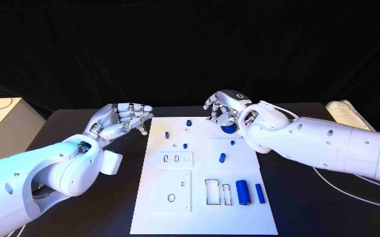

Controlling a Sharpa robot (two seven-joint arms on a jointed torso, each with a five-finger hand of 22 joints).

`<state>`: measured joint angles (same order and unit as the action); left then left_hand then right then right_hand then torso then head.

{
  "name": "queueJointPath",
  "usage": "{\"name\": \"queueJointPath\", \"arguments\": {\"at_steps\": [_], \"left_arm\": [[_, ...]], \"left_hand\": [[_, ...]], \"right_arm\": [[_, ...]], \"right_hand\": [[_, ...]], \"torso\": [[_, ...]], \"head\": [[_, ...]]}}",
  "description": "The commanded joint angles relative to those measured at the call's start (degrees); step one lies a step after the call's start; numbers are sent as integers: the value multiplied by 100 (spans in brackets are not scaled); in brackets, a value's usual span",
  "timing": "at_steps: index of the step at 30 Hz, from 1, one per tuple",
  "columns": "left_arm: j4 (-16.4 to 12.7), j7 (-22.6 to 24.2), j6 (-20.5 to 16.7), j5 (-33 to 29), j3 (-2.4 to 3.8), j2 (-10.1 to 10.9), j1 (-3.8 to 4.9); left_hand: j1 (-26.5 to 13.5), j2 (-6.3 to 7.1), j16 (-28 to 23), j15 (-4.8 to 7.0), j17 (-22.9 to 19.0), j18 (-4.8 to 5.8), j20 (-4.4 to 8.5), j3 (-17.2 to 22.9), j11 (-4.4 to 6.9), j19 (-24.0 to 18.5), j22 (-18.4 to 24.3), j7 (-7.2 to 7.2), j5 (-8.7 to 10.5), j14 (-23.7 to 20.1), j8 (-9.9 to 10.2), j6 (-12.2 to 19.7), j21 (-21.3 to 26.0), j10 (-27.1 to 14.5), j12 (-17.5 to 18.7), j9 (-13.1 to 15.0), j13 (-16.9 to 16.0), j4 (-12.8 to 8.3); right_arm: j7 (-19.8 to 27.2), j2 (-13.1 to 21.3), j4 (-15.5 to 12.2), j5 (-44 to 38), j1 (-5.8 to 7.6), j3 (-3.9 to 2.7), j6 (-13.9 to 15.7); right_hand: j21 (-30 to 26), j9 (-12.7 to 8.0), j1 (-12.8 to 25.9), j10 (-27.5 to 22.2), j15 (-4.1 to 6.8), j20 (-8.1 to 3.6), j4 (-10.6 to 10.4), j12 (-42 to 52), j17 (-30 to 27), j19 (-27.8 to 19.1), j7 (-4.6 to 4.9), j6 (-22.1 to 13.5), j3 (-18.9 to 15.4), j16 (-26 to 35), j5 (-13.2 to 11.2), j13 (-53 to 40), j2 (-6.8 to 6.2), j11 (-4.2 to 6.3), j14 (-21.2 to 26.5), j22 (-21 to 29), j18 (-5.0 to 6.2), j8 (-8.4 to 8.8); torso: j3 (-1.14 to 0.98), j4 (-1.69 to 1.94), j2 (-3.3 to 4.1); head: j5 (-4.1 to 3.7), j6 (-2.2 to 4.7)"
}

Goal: Assemble the parts on the task board

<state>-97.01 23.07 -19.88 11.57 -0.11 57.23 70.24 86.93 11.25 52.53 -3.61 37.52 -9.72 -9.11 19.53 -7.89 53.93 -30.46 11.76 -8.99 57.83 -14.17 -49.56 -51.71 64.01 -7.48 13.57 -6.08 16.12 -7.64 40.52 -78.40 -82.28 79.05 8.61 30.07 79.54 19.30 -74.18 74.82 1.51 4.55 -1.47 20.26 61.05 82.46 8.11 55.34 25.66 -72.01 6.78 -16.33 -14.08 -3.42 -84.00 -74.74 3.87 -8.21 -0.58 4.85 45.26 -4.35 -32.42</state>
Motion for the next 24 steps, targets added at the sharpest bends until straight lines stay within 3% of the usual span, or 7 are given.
{"name": "queueJointPath", "arguments": {"at_steps": [1,2,3,5,11,17,24], "left_arm": [[46,56,69,-43,4,-28,6],[57,58,70,-44,4,-32,6],[71,59,71,-45,3,-36,6],[95,60,75,-47,3,-47,5],[129,62,91,-50,2,-74,4],[144,61,105,-51,1,-91,3],[145,57,105,-51,1,-86,3]], "left_hand": [[-48,15,-29,-17,-5,-74,-11,38,8,-46,-5,-8,37,-33,-34,46,-36,-45,7,5,-8,1],[-48,15,-29,-17,-5,-74,-11,38,8,-46,-5,-8,37,-33,-34,46,-36,-45,7,5,-8,1],[-48,15,-29,-17,-5,-74,-11,38,8,-46,-5,-8,37,-33,-34,46,-36,-45,7,5,-8,1],[-48,15,-29,-17,-5,-74,-11,38,8,-46,-5,-8,37,-33,-34,46,-36,-45,7,5,-8,1],[-48,15,-29,-17,-5,-74,-11,38,8,-46,-5,-8,37,-33,-34,46,-36,-45,7,5,-8,1],[-48,18,-32,-17,-7,-75,-13,43,10,-57,-12,-12,38,-31,-38,46,-48,-43,3,11,-11,-3],[-48,18,-32,-17,-7,-75,-13,43,10,-57,-12,-12,38,-31,-38,46,-48,-43,3,11,-11,-3]], "right_arm": [[-147,276,-223,902,36,-3,-449],[-216,339,-248,925,43,-4,-605],[-290,410,-267,951,51,-5,-758],[-407,520,-281,983,60,-5,-981],[-615,642,-205,974,66,-5,-1226],[-776,593,-80,841,47,-4,-1251],[-987,548,56,671,17,-2,-1304]], "right_hand": [[623,75,89,644,11,-23,-117,4034,1347,430,-85,-24,-346,-931,-30,-4089,-24,118,-368,-975,-248,-102],[806,110,133,584,-55,28,-274,5343,1854,552,-9,-71,-485,-1261,-15,-5484,123,71,-411,-1211,-303,-154],[880,126,89,664,-45,93,-311,5803,2062,608,44,-108,-590,-1385,-11,-6005,93,35,-437,-1311,-328,-185],[1014,139,86,987,-93,107,-395,6322,2347,726,30,-162,-763,-1543,5,-6595,83,-19,-495,-1485,-376,-212],[1046,157,-66,1383,-161,163,-541,6835,2718,754,82,-295,-1118,-1725,69,-7199,142,-81,-564,-1526,-387,-261],[1046,161,-126,1506,-183,184,-632,6961,2827,754,101,-345,-1260,-1771,96,-7352,172,-101,-586,-1526,-387,-279],[1046,172,-152,1518,-194,198,-735,6974,2895,754,104,-332,-1366,-1799,166,-7367,183,-108,-600,-1526,-387,-318]], "torso": [[7,-30,-21],[3,-30,-21],[0,-30,-23],[-2,-17,-19],[-6,19,-5],[9,71,32],[41,136,57]], "head": [[-40,21],[-46,25],[-50,26],[-69,34],[-133,44],[-179,52],[-267,29]]}}
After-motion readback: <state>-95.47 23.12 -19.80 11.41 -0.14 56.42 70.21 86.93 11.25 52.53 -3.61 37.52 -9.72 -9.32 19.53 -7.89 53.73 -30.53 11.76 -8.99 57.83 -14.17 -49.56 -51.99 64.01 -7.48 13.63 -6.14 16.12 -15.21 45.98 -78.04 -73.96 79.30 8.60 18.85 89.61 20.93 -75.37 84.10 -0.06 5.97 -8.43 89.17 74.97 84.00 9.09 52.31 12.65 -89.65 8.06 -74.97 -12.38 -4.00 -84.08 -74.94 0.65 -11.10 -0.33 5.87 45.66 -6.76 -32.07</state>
